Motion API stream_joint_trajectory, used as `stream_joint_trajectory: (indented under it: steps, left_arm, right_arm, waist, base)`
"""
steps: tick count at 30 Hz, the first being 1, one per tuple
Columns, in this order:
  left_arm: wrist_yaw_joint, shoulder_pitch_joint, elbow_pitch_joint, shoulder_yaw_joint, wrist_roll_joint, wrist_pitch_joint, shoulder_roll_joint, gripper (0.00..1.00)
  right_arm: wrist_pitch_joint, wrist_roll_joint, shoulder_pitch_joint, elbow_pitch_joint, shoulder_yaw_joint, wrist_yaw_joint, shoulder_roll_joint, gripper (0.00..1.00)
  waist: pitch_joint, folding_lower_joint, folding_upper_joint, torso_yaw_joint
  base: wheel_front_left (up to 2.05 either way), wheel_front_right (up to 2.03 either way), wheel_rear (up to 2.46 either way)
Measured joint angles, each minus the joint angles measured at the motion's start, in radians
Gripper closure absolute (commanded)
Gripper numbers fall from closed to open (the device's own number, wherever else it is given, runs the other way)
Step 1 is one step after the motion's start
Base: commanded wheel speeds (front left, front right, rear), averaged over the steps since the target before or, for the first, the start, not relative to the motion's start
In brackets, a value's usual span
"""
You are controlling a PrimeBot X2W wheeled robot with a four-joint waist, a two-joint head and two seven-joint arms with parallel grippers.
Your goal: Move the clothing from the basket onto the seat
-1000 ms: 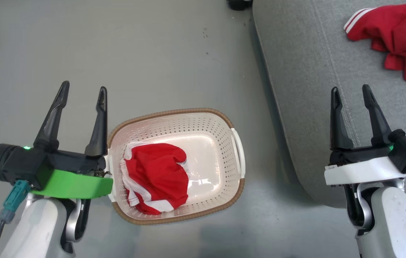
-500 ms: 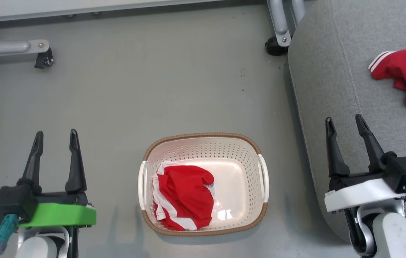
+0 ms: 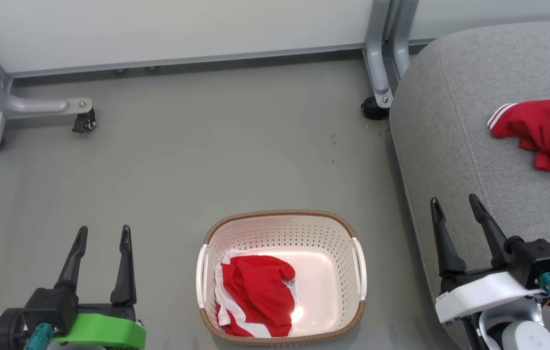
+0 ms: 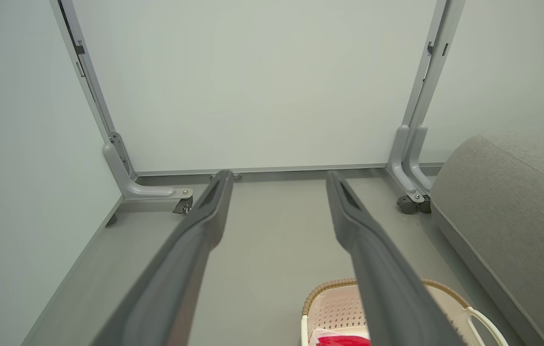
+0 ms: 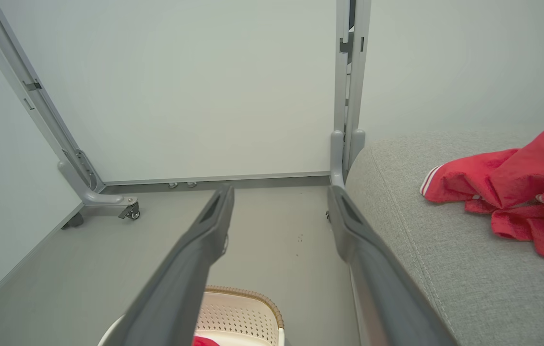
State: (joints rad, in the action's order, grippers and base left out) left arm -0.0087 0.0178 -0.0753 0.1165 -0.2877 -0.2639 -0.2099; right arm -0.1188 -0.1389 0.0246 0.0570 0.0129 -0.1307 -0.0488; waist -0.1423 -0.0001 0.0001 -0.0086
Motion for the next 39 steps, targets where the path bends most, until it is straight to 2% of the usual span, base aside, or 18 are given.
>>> stream_joint_trajectory:
  steps: [16,39]
  left_arm:
    - [-0.019,0.053,-0.066,0.007,0.017,0.0,0.016,0.0]
    - [-0.028,0.044,-0.111,0.009,0.032,0.0,0.033,0.0]
  right_arm:
    - [0.043,-0.009,0.065,0.014,0.019,0.0,0.0,0.0]
    - [0.059,0.001,0.071,0.026,0.017,0.0,0.0,0.0]
  waist:
    - [0.09,0.0,0.0,-0.006]
    - [0.095,0.0,0.0,-0.004]
  base:
    - [0.0,0.0,0.0]
    - [0.0,0.0,0.0]
